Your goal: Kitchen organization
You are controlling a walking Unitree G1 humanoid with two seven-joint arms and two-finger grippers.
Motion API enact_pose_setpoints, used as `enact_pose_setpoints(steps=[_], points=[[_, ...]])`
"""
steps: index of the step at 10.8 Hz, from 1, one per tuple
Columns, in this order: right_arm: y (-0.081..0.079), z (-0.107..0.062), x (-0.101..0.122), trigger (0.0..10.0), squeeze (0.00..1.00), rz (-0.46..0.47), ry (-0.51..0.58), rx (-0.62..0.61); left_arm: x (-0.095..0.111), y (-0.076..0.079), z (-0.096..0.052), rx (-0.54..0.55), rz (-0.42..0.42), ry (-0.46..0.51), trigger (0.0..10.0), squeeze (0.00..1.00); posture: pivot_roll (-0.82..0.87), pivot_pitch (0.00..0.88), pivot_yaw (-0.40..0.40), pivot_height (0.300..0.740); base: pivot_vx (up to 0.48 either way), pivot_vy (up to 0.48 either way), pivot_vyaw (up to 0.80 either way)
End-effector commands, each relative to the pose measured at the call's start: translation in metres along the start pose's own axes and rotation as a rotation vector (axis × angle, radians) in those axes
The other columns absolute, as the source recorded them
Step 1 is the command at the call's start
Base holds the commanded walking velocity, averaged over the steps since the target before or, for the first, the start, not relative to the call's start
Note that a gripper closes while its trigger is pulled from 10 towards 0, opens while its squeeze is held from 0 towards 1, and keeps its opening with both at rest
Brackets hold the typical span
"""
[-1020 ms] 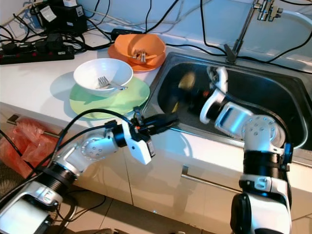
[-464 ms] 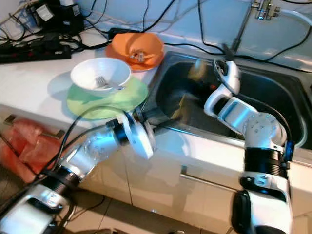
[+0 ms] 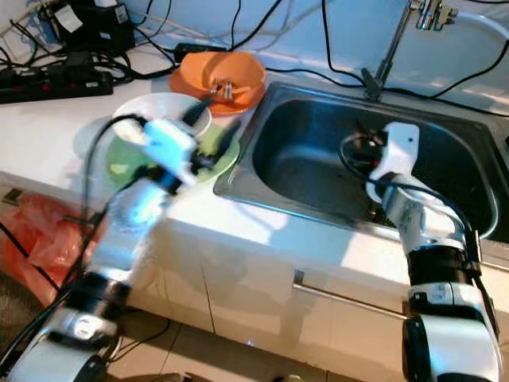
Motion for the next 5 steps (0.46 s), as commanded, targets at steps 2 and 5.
enact_pose_setpoints(steps=[2, 5], points=[[0.004, 0.003, 0.019, 0.0, 0.00, -0.091, 0.064, -0.027, 0.000, -0.001, 0.000, 0.013, -0.053, -0.025, 10.0, 1.00, 0.09, 0.063, -0.066, 0.740, 0.000, 0.000, 0.00], [0.000, 0.011, 0.002, 0.0, 0.00, -0.320, 0.047, -0.003, -0.042, 0.021, -0.007, -0.062, -0.355, -0.306, 10.0, 1.00, 0.10, 0.057, -0.057, 0.740, 0.000, 0.000, 0.00]])
Point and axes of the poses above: a point about 5 cm out from each wrist's last joint towards the gripper, its own z axis pointing out of the wrist towards the gripper, its own x axis along the axis of the wrist's last joint, y = z × x, the point moved 6 cm from there along z, pointing out of the wrist towards the gripper, and after that the axes turned 11 degrees about -z, right-handed, at the moved point
